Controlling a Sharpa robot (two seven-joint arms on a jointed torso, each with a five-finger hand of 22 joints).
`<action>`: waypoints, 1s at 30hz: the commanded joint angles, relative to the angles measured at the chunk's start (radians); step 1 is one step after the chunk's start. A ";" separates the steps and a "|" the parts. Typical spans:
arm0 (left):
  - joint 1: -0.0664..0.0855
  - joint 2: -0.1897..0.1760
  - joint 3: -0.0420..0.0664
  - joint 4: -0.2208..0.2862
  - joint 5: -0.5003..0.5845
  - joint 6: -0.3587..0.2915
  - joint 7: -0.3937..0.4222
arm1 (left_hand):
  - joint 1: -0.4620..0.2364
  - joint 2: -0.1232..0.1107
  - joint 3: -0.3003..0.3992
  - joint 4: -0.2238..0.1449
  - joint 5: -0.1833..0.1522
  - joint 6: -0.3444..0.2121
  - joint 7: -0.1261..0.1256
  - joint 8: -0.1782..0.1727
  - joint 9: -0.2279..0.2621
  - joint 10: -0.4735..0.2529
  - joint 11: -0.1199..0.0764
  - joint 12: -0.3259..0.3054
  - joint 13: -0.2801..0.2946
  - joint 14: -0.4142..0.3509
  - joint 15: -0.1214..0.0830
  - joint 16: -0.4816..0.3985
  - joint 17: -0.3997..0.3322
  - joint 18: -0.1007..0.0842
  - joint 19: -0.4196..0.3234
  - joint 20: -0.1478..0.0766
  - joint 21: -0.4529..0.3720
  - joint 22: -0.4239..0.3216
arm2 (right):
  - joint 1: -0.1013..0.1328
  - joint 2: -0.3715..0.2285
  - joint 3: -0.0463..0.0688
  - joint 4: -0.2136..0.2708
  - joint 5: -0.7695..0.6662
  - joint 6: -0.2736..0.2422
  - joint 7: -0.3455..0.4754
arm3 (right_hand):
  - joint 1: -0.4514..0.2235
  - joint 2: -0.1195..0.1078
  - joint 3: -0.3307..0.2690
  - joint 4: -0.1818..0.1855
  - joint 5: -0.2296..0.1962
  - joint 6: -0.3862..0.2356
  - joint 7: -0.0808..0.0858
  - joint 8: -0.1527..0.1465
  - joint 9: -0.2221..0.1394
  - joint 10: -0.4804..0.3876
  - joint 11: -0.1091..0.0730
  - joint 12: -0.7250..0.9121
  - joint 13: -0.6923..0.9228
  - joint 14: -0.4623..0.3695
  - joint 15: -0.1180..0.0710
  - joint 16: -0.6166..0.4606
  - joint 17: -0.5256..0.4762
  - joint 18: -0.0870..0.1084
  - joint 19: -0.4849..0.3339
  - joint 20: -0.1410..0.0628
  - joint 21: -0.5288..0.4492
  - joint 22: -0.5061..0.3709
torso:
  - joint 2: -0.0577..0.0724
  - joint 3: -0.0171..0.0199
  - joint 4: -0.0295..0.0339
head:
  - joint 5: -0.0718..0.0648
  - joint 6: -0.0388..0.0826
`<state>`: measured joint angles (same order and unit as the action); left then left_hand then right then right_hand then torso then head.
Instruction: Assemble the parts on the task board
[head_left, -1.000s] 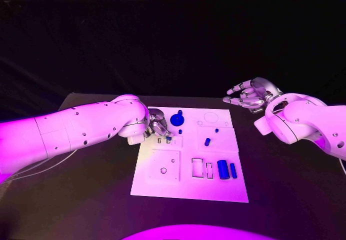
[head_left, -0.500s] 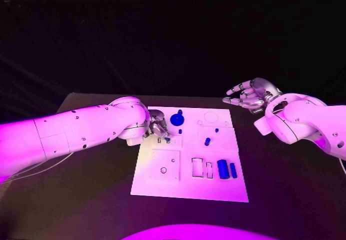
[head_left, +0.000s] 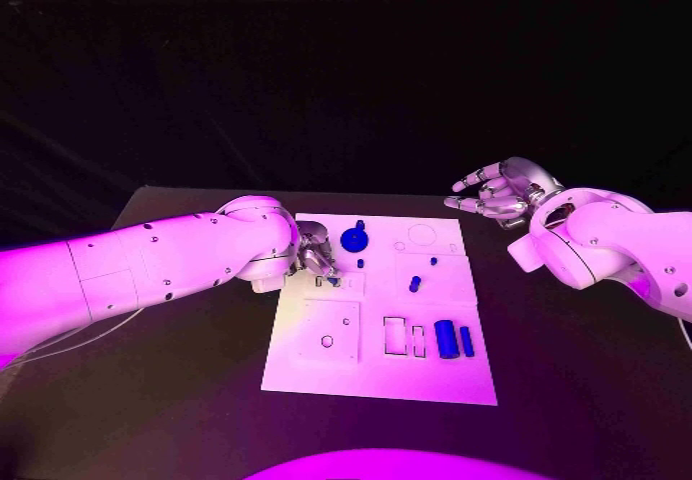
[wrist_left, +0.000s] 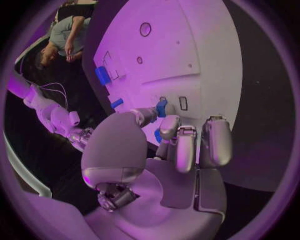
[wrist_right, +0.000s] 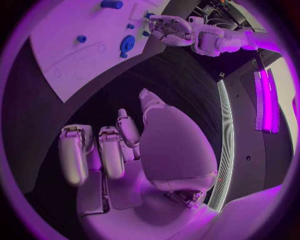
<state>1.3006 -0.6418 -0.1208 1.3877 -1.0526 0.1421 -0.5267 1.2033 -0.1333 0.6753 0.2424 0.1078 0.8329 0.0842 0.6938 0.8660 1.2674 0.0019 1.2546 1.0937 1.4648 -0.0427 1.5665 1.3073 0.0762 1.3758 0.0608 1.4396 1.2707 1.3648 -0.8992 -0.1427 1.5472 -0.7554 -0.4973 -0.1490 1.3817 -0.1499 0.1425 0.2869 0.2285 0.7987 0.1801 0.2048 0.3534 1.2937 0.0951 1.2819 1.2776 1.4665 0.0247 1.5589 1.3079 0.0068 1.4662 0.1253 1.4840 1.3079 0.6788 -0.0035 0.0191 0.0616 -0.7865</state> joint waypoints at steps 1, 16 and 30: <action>-0.005 0.004 -0.001 -0.001 -0.017 0.016 0.004 | -0.005 0.006 0.164 -0.161 0.007 -0.003 -0.007 0.004 -0.004 0.007 0.003 0.004 0.001 0.106 -0.009 0.004 0.263 -0.009 0.003 -0.001 0.005 0.000 | -0.001 0.001 0.000 0.001 -0.002 0.016 0.010 | -0.008 0.002 0.004 0.003 0.006 -0.004 0.001 0.005 -0.001 0.006 -0.001 0.006 0.001 0.095 -0.009 -0.006 0.229 0.017 0.065 -0.010 -0.001 0.193 | 0.000 0.0000 -0.0004 | 0.001 0.001; -0.014 0.002 -0.001 0.004 -0.003 0.007 0.004 | -0.012 0.003 0.174 -0.167 0.007 -0.001 -0.008 0.006 0.000 0.011 0.002 0.008 0.006 0.106 -0.010 0.004 0.263 -0.009 0.003 -0.001 0.005 0.000 | -0.001 0.000 0.000 0.000 -0.002 0.017 0.009 | -0.011 0.002 0.004 0.003 0.007 -0.003 0.001 0.006 -0.001 0.006 -0.001 0.007 0.001 0.095 -0.009 -0.006 0.230 0.017 0.065 -0.010 -0.001 0.193 | 0.000 0.0006 0.0000 | -0.001 -0.002; -0.017 -0.006 -0.001 0.012 0.020 -0.054 0.007 | -0.025 0.000 0.196 -0.180 0.008 0.006 -0.011 0.011 0.006 0.022 -0.001 0.016 0.017 0.106 -0.012 0.004 0.263 -0.010 0.007 -0.002 0.007 0.004 | -0.001 -0.001 0.000 0.000 -0.002 0.019 0.009 | -0.013 0.002 0.005 0.003 0.007 -0.003 0.001 0.007 -0.001 0.008 -0.001 0.008 0.002 0.095 -0.009 -0.006 0.230 0.017 0.066 -0.010 -0.001 0.193 | 0.000 0.0004 0.0001 | 0.000 -0.002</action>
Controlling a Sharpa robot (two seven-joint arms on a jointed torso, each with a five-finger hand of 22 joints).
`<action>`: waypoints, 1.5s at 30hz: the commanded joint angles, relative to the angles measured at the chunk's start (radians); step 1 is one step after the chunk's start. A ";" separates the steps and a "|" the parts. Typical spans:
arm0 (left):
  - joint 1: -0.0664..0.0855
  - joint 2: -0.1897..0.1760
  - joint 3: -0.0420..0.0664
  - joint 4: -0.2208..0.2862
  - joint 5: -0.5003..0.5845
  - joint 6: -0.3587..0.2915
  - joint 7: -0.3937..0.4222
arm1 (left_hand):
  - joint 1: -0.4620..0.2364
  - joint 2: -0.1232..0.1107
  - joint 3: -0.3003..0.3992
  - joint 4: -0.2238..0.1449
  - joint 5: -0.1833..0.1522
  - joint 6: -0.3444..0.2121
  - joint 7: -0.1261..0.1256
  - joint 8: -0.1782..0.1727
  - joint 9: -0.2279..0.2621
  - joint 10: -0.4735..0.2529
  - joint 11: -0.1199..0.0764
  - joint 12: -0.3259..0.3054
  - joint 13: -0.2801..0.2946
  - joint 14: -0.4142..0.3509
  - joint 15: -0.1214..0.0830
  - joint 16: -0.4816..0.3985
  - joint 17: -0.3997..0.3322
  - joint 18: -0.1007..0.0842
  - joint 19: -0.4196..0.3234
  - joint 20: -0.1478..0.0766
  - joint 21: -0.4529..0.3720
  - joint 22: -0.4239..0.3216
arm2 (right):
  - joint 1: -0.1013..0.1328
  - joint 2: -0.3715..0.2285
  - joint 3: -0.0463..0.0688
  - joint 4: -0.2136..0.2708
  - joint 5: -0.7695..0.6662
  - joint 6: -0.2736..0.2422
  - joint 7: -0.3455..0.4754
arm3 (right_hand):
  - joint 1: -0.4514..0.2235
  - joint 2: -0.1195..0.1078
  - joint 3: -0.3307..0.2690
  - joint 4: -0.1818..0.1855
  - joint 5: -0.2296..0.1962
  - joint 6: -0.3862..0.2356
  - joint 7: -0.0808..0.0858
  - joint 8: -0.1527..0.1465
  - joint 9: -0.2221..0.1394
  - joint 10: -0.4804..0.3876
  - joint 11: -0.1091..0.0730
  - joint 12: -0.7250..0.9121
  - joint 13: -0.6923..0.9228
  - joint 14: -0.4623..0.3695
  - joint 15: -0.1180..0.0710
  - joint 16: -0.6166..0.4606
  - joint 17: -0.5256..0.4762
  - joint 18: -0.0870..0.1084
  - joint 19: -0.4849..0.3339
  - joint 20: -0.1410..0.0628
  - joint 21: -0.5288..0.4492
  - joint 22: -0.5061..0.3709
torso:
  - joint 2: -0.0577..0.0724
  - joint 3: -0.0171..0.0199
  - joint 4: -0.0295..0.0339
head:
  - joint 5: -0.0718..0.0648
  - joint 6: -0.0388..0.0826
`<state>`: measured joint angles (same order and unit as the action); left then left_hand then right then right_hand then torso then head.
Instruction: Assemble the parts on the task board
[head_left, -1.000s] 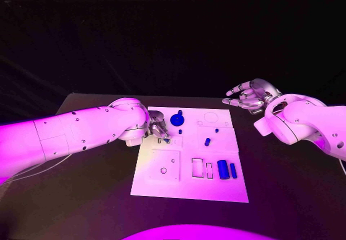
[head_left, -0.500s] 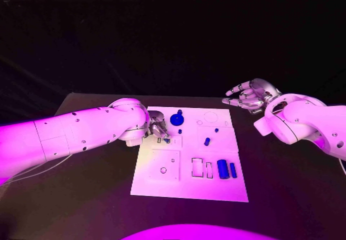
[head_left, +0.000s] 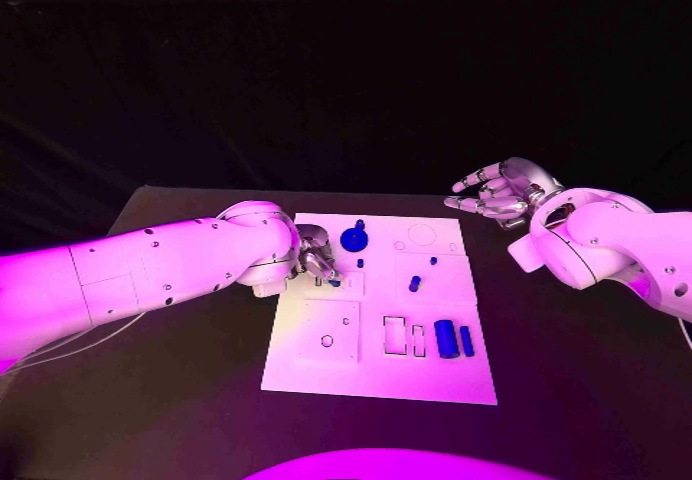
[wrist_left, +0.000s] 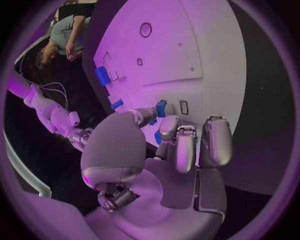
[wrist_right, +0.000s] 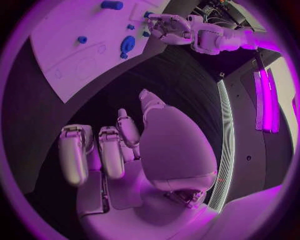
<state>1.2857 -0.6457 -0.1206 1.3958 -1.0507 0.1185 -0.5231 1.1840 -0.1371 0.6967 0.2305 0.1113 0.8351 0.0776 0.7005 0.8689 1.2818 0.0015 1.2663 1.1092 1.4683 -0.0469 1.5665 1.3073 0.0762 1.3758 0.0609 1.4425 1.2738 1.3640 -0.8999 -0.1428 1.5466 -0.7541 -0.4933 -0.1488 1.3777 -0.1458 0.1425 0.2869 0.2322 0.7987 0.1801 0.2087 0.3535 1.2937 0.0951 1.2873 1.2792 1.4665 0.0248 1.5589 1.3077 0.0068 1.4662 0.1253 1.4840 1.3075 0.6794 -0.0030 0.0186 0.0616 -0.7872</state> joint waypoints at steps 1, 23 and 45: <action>-0.002 -0.003 -0.001 0.005 0.021 -0.035 0.004 | -0.008 0.001 0.180 -0.173 0.005 0.005 -0.005 0.005 0.005 0.010 -0.001 0.006 0.004 0.102 -0.008 0.004 0.263 -0.011 0.008 -0.003 0.005 0.003 | -0.001 0.000 0.000 0.000 -0.003 0.015 0.009 | -0.009 -0.002 0.005 0.003 0.003 -0.003 0.001 0.003 -0.001 0.008 -0.001 0.003 0.001 0.095 -0.009 -0.006 0.230 0.017 0.066 -0.010 -0.001 0.194 | 0.000 -0.0002 0.0006 | -0.001 -0.001; -0.007 -0.012 -0.001 0.018 0.033 -0.032 0.003 | -0.036 -0.017 0.202 -0.186 0.006 0.014 -0.009 0.008 0.011 0.019 -0.004 0.009 0.008 0.102 -0.011 0.004 0.263 -0.012 0.014 -0.006 0.007 0.009 | -0.004 0.001 0.000 -0.005 -0.003 0.020 0.009 | -0.011 -0.002 0.005 0.003 0.003 -0.002 0.000 0.004 -0.001 0.008 -0.001 0.004 0.001 0.095 -0.009 -0.006 0.230 0.017 0.066 -0.010 -0.001 0.194 | 0.000 0.0001 0.0008 | 0.000 -0.007; -0.008 0.005 -0.001 -0.004 0.035 -0.028 0.002 | -0.124 -0.029 0.153 -0.143 -0.008 0.039 -0.024 0.007 0.013 0.031 -0.015 0.010 0.012 0.102 -0.020 0.004 0.263 -0.012 0.016 -0.014 0.005 0.010 | -0.006 0.000 0.000 -0.005 -0.001 0.018 0.011 | -0.022 -0.001 0.005 0.004 0.004 -0.002 0.000 0.007 -0.002 0.005 -0.001 0.001 -0.002 0.095 -0.010 -0.007 0.228 0.018 0.065 -0.010 -0.004 0.192 | 0.001 0.0005 0.0000 | -0.003 -0.012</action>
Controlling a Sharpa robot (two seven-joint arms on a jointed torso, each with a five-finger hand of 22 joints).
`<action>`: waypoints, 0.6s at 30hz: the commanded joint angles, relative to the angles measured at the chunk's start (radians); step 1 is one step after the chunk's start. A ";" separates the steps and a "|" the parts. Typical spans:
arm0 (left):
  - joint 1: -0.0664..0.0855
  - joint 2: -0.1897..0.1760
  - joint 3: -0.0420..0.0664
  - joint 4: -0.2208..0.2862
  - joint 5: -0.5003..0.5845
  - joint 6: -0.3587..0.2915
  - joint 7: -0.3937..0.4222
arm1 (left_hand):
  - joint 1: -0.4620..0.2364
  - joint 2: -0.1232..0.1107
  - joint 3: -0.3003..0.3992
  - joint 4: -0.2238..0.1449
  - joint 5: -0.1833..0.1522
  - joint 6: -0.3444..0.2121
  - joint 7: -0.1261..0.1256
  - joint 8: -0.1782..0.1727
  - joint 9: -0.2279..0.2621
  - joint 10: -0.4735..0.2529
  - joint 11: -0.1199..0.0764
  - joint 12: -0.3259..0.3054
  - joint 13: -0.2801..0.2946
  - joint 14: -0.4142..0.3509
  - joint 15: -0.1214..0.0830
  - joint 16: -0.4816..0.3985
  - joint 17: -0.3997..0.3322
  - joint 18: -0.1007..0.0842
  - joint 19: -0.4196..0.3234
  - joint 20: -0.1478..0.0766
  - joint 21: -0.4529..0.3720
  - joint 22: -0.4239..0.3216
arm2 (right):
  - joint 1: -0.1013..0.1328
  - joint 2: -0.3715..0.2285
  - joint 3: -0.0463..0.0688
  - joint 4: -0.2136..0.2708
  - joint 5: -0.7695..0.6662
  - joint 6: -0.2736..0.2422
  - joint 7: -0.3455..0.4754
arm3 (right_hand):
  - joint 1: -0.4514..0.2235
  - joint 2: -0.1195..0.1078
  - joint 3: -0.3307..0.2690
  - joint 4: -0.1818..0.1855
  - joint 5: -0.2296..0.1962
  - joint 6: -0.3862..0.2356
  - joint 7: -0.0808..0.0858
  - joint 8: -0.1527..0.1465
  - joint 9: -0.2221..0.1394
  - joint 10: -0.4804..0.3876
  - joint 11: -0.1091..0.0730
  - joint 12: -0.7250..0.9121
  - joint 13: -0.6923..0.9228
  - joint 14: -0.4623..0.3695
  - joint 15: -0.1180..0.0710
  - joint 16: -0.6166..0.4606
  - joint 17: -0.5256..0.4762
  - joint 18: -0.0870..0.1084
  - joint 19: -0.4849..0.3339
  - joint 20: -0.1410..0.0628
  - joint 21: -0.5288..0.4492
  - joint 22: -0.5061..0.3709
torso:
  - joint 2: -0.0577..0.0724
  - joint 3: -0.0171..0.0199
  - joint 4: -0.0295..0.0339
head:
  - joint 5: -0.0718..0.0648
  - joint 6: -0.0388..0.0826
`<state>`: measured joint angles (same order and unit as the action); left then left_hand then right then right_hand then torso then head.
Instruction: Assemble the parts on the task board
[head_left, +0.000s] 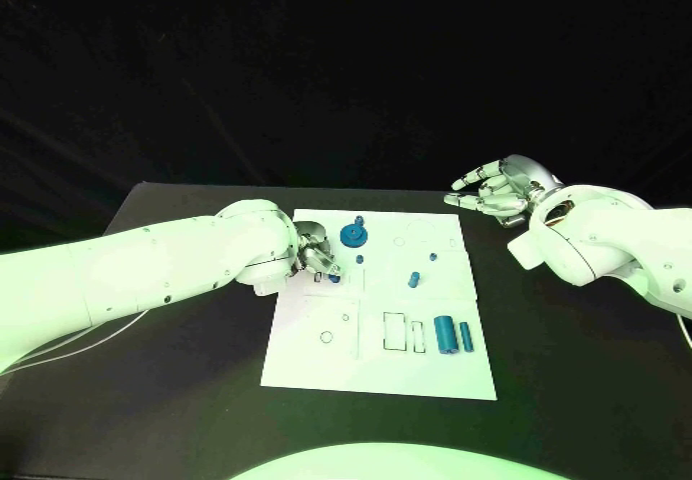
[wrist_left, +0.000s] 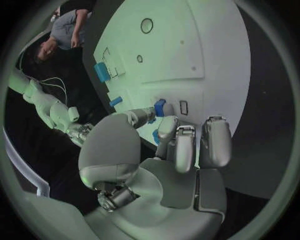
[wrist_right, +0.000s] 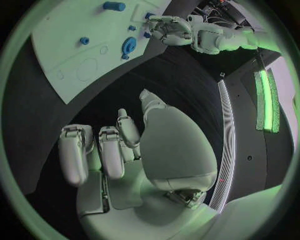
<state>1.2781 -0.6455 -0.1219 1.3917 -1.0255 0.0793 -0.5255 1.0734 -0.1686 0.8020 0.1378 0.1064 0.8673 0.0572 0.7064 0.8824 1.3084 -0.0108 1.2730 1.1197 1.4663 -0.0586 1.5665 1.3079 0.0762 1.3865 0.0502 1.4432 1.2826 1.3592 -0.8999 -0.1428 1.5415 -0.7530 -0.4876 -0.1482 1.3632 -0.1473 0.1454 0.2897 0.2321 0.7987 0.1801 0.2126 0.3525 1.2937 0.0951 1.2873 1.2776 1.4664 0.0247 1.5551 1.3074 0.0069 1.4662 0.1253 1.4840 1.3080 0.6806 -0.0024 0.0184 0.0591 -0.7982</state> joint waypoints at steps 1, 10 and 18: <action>-0.001 0.005 0.000 0.000 0.011 0.012 0.005 | -0.015 0.002 0.046 -0.049 -0.003 0.008 -0.004 0.001 0.000 0.004 -0.003 0.004 0.002 0.104 -0.009 0.004 0.263 -0.012 0.005 -0.003 0.004 0.000 | -0.001 0.000 0.000 0.000 -0.002 0.012 0.011 | -0.007 0.000 0.002 0.001 0.004 -0.002 0.000 0.003 -0.001 0.005 -0.001 0.001 -0.001 0.095 -0.010 -0.003 0.228 0.018 0.065 -0.010 -0.004 0.191 | 0.000 0.0000 0.0004 | -0.002 -0.001; -0.003 0.009 0.000 -0.004 0.015 0.028 0.004 | -0.041 -0.005 0.006 -0.028 -0.005 0.018 -0.007 -0.002 -0.002 0.008 -0.006 0.007 0.008 0.104 -0.011 0.004 0.263 -0.012 0.006 -0.006 0.004 0.001 | -0.001 0.000 0.000 0.000 -0.002 0.013 0.011 | -0.010 0.000 0.002 0.001 0.004 -0.002 0.000 0.004 -0.001 0.006 -0.001 0.002 0.000 0.095 -0.010 -0.003 0.228 0.018 0.065 -0.010 -0.004 0.191 | 0.000 -0.0005 -0.0001 | -0.004 -0.006; -0.004 0.010 0.000 -0.007 0.017 0.029 0.003 | -0.067 -0.013 -0.048 0.000 -0.005 0.027 -0.008 -0.007 -0.004 0.007 -0.007 0.007 0.008 0.104 -0.012 0.004 0.263 -0.012 0.006 -0.008 0.002 0.000 | -0.001 -0.001 0.000 0.000 -0.002 0.012 0.012 | -0.014 0.000 0.001 0.001 0.003 -0.003 0.000 0.005 -0.001 0.005 -0.001 0.001 -0.001 0.095 -0.010 -0.004 0.227 0.018 0.064 -0.010 -0.004 0.191 | -0.001 -0.0006 0.0003 | -0.006 -0.007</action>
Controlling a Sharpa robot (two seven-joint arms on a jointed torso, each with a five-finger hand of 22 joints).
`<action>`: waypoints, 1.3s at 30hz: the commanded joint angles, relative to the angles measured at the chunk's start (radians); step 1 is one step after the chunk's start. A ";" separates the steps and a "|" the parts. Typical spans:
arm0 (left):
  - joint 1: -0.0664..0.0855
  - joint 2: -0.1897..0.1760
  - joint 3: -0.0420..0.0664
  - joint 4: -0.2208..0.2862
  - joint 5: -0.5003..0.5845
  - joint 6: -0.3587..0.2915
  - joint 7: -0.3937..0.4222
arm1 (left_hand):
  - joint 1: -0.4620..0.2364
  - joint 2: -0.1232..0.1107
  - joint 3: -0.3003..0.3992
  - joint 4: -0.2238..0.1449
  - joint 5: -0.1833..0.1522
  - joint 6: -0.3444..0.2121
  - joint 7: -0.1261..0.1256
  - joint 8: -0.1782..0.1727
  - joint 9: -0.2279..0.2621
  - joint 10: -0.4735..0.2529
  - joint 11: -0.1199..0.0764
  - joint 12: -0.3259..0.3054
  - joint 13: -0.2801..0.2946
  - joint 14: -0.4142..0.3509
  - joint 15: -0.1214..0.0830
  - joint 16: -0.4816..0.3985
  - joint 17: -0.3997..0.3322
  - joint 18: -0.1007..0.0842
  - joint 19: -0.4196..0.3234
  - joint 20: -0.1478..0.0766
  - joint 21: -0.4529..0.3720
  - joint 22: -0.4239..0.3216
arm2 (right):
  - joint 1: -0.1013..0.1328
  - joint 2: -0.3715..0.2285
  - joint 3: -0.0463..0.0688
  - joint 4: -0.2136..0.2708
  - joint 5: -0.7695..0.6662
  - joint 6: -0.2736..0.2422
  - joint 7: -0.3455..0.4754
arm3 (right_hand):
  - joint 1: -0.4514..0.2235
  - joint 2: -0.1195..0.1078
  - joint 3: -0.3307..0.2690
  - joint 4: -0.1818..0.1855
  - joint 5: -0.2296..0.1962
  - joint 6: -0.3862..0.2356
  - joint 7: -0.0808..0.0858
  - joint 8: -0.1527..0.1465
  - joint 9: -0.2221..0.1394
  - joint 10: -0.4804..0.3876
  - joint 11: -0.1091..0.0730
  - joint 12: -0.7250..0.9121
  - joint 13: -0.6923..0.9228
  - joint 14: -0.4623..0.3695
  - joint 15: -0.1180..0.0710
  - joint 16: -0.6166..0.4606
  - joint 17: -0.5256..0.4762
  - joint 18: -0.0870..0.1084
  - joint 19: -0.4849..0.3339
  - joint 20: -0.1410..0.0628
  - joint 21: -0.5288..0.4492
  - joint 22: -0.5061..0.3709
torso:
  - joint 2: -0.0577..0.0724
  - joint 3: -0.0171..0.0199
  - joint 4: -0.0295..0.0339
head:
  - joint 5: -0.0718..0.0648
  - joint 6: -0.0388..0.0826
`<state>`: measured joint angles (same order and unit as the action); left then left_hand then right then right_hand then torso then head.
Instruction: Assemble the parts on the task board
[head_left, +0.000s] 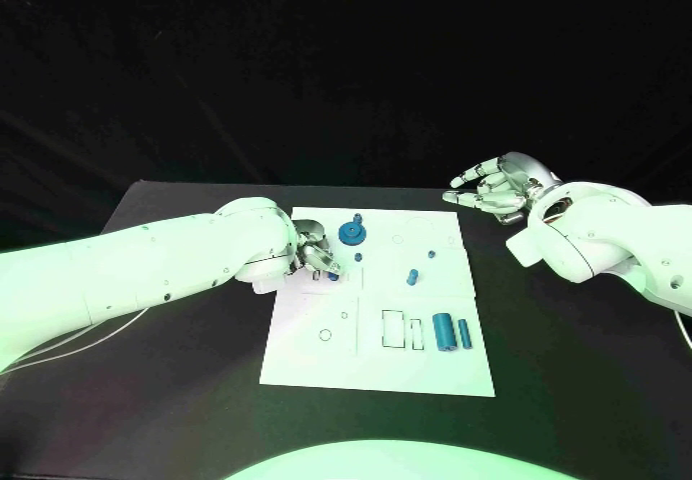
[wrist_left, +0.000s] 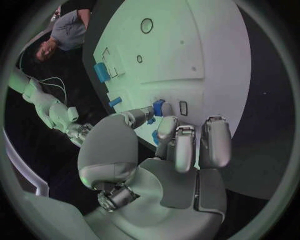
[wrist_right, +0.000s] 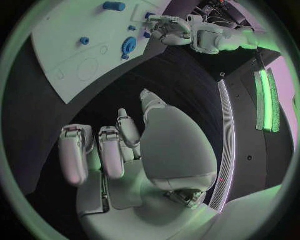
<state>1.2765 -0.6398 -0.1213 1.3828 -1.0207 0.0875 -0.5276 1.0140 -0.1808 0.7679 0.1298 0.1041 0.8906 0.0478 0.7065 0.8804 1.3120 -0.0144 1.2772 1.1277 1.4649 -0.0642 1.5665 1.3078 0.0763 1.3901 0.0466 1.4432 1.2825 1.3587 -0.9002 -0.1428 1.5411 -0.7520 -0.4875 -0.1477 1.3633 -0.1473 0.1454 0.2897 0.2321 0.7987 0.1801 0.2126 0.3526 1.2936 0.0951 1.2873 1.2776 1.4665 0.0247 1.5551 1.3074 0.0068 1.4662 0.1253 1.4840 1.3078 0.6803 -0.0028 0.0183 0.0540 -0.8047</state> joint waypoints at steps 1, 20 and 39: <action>-0.002 0.004 0.000 0.002 0.012 0.020 0.005 | -0.008 -0.001 -0.016 0.009 -0.003 0.004 0.001 -0.007 -0.002 0.004 -0.003 0.003 0.001 0.106 -0.007 0.004 0.263 -0.013 0.003 -0.004 0.002 0.000 | -0.001 0.000 0.000 0.001 -0.002 0.012 0.012 | -0.014 0.000 0.001 0.001 0.003 -0.003 0.000 0.005 -0.001 0.005 -0.001 0.001 -0.001 0.095 -0.010 -0.004 0.227 0.018 0.064 -0.010 -0.004 0.191 | -0.001 -0.0002 0.0003 | 0.000 -0.001; -0.003 0.007 0.000 -0.013 0.013 0.017 0.005 | -0.029 -0.001 -0.197 0.109 0.000 0.016 0.004 -0.021 -0.004 0.002 -0.001 0.002 0.004 0.106 -0.005 0.004 0.263 -0.013 0.005 -0.003 0.000 0.001 | -0.001 -0.003 0.000 0.002 0.001 0.007 0.018 | -0.053 0.002 -0.004 0.001 -0.038 -0.008 0.000 0.014 -0.005 0.005 -0.001 0.003 -0.003 0.094 -0.009 -0.005 0.227 0.019 0.064 -0.010 -0.007 0.190 | 0.000 0.0001 0.0002 | -0.003 -0.002; -0.005 -0.030 0.022 0.013 0.033 0.016 0.008 | -0.019 -0.006 -0.256 0.145 0.001 0.018 0.004 -0.024 -0.002 0.003 -0.001 0.003 0.005 0.106 -0.005 0.004 0.263 -0.012 0.005 -0.004 -0.001 0.000 | -0.001 -0.006 0.000 0.002 0.003 0.005 0.021 | -0.067 0.002 -0.008 0.002 -0.054 -0.011 0.001 0.018 -0.007 0.005 0.000 0.004 -0.003 0.094 -0.009 -0.005 0.226 0.019 0.064 -0.010 -0.008 0.190 | -0.002 -0.0009 -0.0002 | -0.006 0.000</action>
<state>1.2707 -0.6658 -0.1043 1.3866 -1.0112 0.0927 -0.5263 0.9919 -0.1845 0.5192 0.2756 0.1045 0.9079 0.0445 0.6888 0.8781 1.3118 -0.0142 1.2772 1.1352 1.4649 -0.0641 1.5665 1.3075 0.0762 1.3900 0.0466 1.4432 1.2831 1.3582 -0.9062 -0.1428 1.5425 -0.7484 -0.4883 -0.1418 1.3054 -0.1473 0.1424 0.2926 0.1853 0.7954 0.1834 0.2242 0.3473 1.2936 0.0951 1.2873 1.2746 1.4665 0.0248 1.5551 1.3073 0.0068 1.4625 0.1216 1.4804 1.3074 0.6790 -0.0038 0.0178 0.0488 -0.8053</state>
